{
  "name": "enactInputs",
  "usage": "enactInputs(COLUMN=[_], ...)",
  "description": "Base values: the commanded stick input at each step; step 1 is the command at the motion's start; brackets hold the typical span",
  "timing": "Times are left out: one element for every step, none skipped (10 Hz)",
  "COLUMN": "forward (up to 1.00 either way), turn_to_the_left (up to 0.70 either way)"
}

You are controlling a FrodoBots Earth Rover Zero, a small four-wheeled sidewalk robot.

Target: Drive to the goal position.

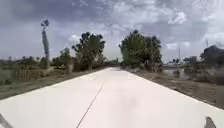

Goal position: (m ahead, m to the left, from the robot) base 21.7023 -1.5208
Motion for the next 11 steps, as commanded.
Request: enactInputs(forward=[0.70, 0.70, 0.70, 0.70, 0.70, 0.70, 0.70, 0.70, 0.70, 0.70, 0.70], turn_to_the_left=[0.00, 0.00, 0.00, 0.00, 0.00, 0.00, 0.00, 0.00, 0.00, 0.00, 0.00])
